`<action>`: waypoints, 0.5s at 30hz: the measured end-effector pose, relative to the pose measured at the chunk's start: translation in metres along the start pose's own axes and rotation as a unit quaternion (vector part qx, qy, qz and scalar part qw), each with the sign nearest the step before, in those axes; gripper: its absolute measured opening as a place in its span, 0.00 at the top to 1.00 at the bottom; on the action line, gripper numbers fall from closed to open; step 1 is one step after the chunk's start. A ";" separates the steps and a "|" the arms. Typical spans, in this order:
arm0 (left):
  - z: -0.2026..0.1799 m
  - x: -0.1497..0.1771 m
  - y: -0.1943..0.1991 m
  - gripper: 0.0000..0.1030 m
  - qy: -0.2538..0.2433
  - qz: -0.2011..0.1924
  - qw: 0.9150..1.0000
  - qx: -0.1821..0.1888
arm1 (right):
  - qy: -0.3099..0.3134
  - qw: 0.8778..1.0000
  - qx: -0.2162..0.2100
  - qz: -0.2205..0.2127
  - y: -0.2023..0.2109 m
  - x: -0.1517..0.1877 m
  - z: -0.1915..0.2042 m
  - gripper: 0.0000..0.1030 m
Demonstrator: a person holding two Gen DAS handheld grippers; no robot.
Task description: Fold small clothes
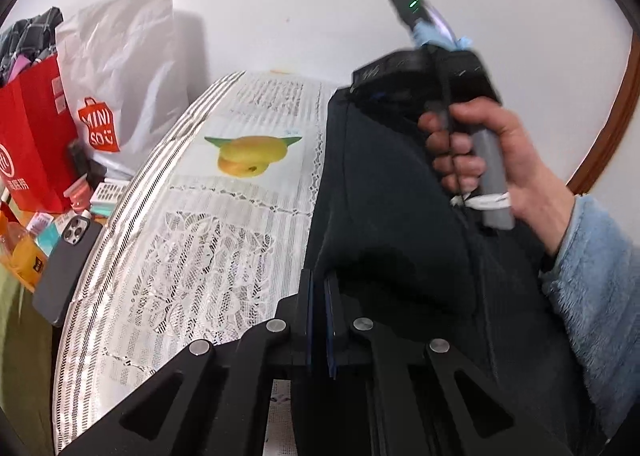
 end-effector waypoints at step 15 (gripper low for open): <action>-0.023 -0.026 0.003 0.63 -0.006 -0.002 1.000 0.031 | -0.019 0.981 0.186 -0.059 0.242 0.131 -0.075 0.61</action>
Point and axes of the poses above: each gripper's, at about its wrist camera, not at the fingertips, and y roughly against the way its jaws point, z to its left, x to its underside, the point moved 10 cm from there along -y, roughly the way its jaws point, and after that the axes turned 14 degrees about -x, right-handed, at the moved point
